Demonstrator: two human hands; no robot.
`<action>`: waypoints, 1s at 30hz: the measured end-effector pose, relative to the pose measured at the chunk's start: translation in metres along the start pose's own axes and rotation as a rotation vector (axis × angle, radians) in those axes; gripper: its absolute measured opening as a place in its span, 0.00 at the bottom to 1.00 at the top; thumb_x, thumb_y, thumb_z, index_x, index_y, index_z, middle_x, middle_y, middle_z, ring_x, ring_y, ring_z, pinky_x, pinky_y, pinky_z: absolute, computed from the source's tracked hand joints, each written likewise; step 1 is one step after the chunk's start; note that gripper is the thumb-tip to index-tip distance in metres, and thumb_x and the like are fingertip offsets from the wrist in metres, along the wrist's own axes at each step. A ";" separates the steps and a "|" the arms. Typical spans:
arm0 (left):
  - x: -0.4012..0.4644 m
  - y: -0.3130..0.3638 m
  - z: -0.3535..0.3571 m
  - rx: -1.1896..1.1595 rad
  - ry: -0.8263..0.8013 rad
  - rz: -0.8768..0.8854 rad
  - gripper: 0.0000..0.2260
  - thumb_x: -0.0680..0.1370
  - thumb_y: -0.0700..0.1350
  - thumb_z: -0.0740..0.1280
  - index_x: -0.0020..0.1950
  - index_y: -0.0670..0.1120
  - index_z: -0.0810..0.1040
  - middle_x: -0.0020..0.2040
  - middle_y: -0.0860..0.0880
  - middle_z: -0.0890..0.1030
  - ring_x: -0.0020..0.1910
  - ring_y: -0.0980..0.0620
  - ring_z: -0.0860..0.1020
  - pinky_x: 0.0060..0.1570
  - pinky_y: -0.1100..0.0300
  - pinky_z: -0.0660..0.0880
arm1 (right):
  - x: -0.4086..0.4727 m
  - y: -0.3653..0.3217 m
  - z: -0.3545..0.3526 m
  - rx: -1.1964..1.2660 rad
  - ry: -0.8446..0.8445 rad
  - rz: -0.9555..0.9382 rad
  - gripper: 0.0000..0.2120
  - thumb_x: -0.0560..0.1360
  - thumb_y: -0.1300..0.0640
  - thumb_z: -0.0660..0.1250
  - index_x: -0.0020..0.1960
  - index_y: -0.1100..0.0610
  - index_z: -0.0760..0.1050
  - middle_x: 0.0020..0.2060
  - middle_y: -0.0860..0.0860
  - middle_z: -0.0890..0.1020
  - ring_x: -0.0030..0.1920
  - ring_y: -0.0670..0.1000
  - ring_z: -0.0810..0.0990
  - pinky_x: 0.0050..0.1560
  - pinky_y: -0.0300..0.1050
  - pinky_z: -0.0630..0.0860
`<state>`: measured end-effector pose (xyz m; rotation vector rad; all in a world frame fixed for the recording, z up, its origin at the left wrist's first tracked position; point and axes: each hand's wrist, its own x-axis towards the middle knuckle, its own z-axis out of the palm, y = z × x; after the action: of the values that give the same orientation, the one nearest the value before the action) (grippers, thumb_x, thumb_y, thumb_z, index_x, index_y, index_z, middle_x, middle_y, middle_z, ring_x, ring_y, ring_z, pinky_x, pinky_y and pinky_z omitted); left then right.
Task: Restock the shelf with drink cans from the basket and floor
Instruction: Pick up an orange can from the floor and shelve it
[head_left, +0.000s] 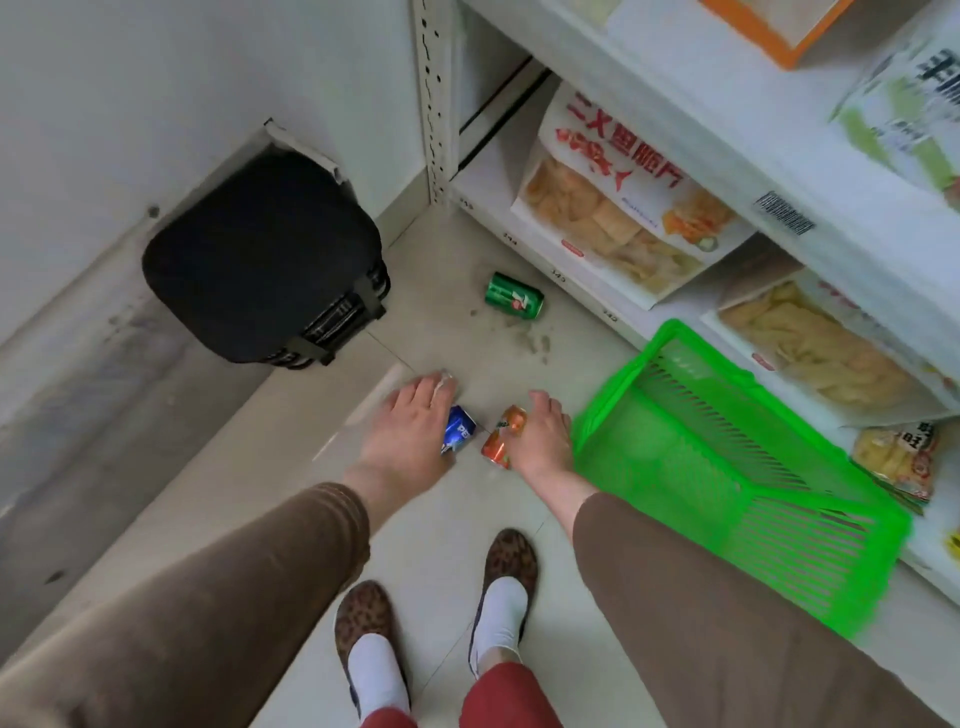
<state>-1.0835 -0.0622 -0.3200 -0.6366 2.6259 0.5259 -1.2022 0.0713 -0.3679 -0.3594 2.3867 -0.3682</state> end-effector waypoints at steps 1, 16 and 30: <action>0.006 -0.003 0.016 0.000 -0.009 -0.005 0.42 0.72 0.55 0.72 0.79 0.47 0.53 0.75 0.46 0.61 0.74 0.45 0.59 0.73 0.50 0.59 | 0.010 0.006 0.015 0.025 -0.003 0.049 0.26 0.75 0.57 0.72 0.70 0.59 0.66 0.67 0.59 0.72 0.67 0.62 0.69 0.67 0.51 0.65; 0.047 -0.044 0.147 -0.053 -0.080 0.014 0.42 0.73 0.55 0.71 0.79 0.48 0.50 0.76 0.48 0.59 0.74 0.47 0.59 0.74 0.53 0.58 | 0.105 0.055 0.162 0.423 0.136 0.662 0.37 0.69 0.46 0.75 0.69 0.62 0.63 0.62 0.60 0.76 0.61 0.62 0.77 0.60 0.53 0.76; 0.024 -0.002 0.007 -0.135 0.036 0.014 0.40 0.71 0.53 0.72 0.78 0.48 0.55 0.75 0.48 0.61 0.74 0.47 0.60 0.69 0.54 0.62 | 0.019 -0.022 0.011 0.563 0.233 0.316 0.29 0.63 0.48 0.78 0.55 0.54 0.66 0.50 0.53 0.73 0.39 0.55 0.77 0.43 0.50 0.76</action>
<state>-1.1002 -0.0689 -0.3368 -0.6750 2.6467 0.7072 -1.2050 0.0421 -0.3795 0.3307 2.3785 -0.9384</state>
